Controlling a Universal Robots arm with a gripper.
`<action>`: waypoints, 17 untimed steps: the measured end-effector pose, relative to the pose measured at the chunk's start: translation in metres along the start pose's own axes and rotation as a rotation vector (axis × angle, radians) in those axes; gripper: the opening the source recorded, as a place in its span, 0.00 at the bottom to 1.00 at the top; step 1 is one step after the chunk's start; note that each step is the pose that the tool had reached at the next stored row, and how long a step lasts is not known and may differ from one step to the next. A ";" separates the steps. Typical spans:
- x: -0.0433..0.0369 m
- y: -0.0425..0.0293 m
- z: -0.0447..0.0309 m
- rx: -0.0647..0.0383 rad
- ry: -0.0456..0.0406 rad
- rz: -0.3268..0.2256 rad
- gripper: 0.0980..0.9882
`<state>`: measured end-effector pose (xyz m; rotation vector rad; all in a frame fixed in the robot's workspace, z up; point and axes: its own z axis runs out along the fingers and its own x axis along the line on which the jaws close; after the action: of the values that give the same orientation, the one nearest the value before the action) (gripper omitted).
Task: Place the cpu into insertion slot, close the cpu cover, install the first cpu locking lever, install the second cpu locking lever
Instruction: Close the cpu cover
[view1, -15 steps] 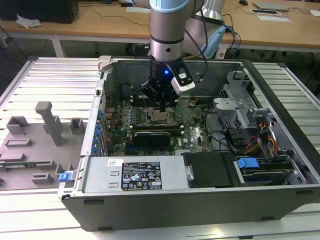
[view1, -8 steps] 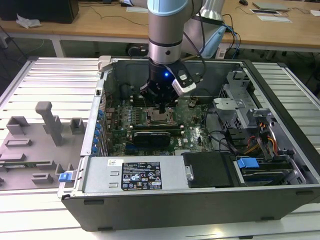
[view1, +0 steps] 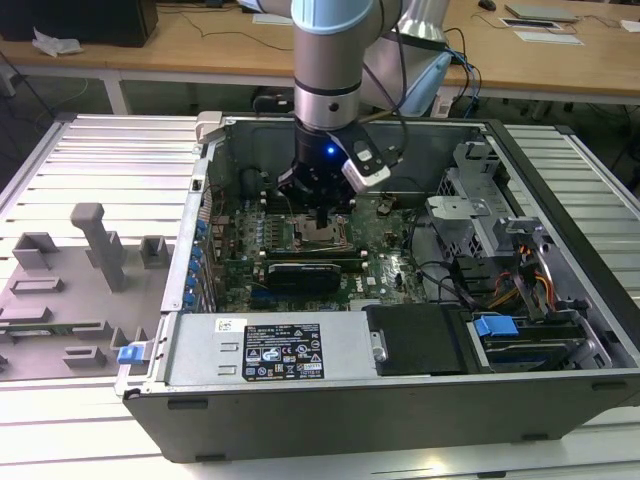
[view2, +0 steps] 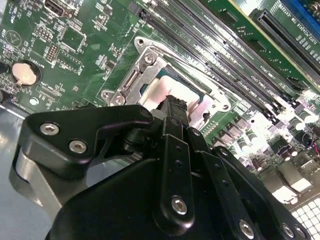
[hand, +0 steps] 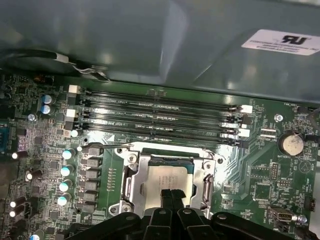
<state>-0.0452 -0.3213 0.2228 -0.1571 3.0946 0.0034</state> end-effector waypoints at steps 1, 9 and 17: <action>0.0014 0.0001 0.0006 0.000 -0.0023 0.000 0.01; 0.0242 0.0024 0.0071 0.001 -0.0093 0.000 0.01; 0.0298 0.0029 0.0142 0.001 -0.0092 0.000 0.01</action>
<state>-0.0745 -0.3214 0.2073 -0.1568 3.0854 0.0019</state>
